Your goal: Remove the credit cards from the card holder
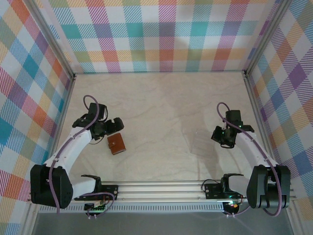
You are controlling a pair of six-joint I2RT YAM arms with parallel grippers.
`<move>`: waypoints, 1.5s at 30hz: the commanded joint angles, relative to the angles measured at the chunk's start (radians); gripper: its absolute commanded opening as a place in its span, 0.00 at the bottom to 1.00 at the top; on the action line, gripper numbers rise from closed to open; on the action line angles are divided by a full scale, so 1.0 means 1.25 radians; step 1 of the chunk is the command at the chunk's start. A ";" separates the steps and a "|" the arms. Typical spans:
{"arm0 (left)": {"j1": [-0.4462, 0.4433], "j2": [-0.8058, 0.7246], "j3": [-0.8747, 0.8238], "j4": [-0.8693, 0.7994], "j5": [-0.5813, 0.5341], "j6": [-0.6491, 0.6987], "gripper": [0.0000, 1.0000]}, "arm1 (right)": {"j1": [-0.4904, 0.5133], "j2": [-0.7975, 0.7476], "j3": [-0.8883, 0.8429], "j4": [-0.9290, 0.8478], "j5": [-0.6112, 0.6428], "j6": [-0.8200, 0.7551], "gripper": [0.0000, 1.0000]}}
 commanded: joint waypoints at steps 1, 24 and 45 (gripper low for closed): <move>-0.012 0.024 0.029 -0.036 0.024 -0.015 1.00 | 0.019 0.000 0.039 -0.033 -0.001 -0.003 0.00; -0.072 0.261 0.027 -0.054 -0.073 -0.135 0.98 | 0.273 0.287 0.428 -0.067 0.095 0.041 0.00; -0.196 0.271 -0.016 -0.024 0.001 -0.174 0.73 | 0.395 0.814 1.023 -0.183 0.076 0.020 0.00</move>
